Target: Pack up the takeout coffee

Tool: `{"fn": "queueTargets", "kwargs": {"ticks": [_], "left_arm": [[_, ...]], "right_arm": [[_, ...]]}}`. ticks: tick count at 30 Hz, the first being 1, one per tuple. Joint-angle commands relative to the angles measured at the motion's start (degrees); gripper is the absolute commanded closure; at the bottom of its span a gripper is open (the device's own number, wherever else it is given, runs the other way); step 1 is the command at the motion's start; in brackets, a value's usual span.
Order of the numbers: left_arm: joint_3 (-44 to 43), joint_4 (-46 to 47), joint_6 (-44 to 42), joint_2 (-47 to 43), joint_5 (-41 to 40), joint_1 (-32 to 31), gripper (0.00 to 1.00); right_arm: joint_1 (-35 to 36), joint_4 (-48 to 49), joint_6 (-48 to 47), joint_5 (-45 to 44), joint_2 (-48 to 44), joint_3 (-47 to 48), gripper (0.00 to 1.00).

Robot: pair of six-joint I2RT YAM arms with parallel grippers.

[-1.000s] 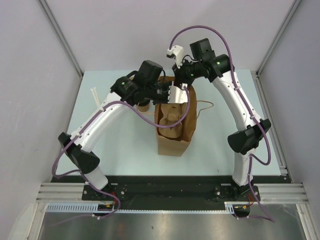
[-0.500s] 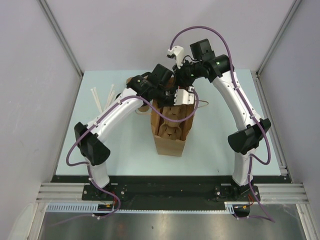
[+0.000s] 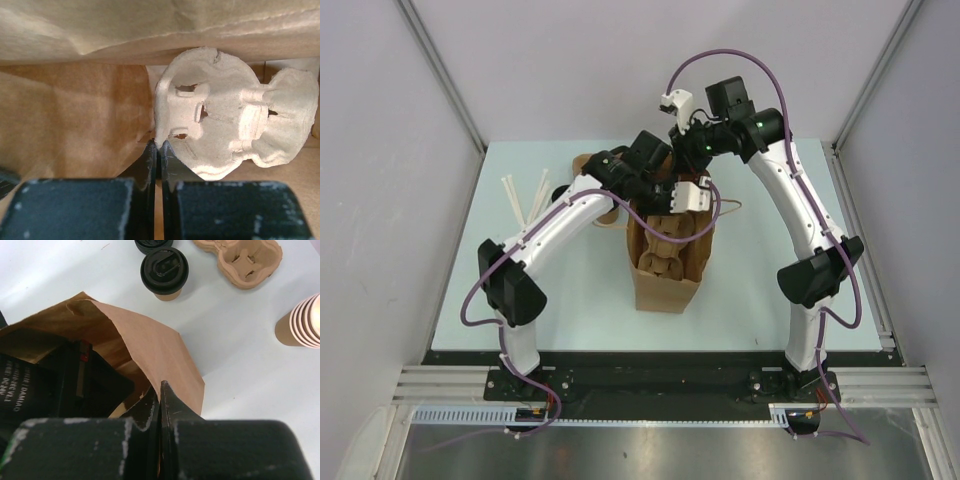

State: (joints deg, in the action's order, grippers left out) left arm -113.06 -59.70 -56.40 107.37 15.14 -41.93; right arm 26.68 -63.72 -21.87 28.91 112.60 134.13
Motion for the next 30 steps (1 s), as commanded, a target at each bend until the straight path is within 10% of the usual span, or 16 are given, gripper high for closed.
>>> {"fn": "queueTargets", "kwargs": {"ticks": [1,16,30], "left_arm": [[1.34,0.29,0.59,0.47,0.07,0.27,0.96],[-2.60,-2.26,2.09,2.58,0.60,1.85,0.85],[-10.61,-11.22,1.82,6.53,4.82,2.12,1.00]], "right_arm": [[-0.57,2.38,1.56,2.82,-1.77,0.17,1.00],[-0.92,2.29,0.60,2.21,-1.15,0.26,1.00],[-1.36,2.64,-0.10,2.91,-0.62,0.35,1.00]]}}
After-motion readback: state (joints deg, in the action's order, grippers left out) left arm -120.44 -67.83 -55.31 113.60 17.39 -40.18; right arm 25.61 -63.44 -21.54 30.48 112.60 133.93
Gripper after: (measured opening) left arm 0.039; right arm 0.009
